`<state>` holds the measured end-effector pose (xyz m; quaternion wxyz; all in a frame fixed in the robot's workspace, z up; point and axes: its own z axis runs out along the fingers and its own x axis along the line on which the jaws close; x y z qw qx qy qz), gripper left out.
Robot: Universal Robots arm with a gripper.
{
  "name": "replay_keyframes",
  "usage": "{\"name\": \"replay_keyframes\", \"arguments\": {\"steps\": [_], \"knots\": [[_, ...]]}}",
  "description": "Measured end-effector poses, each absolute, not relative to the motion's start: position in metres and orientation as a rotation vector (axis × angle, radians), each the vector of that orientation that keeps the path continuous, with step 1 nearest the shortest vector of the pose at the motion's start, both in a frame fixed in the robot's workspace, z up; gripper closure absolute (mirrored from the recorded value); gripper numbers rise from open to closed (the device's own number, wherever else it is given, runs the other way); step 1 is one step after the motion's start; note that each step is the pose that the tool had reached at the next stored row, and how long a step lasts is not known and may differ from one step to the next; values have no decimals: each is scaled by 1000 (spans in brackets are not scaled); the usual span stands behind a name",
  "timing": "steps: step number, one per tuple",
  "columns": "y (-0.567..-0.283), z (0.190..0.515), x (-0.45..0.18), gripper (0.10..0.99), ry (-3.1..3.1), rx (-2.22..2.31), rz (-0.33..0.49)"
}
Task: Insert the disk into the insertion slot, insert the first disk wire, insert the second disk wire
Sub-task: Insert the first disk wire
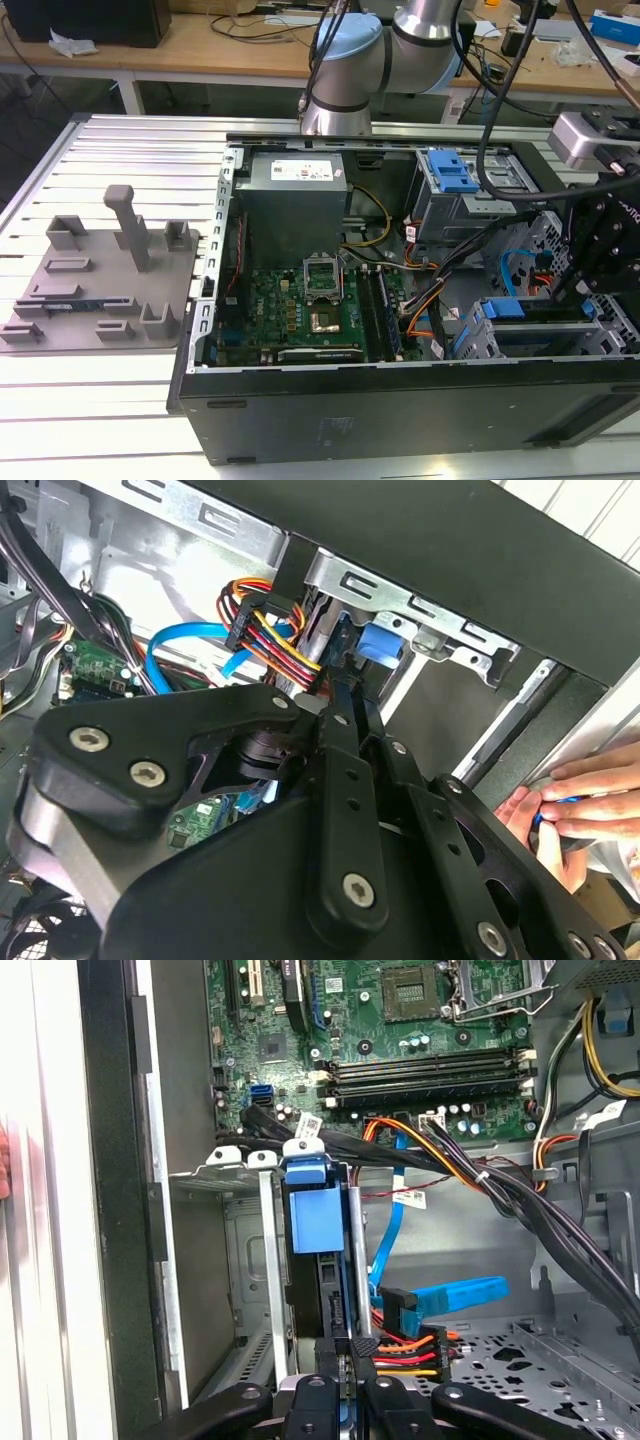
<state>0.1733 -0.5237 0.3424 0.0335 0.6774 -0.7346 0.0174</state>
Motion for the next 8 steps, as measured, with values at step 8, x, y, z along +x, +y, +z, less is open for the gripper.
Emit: {"name": "replay_keyframes", "arguments": {"steps": [8], "knots": [[-520, 347, 173, 922, -2258, 2082, 58]]}}
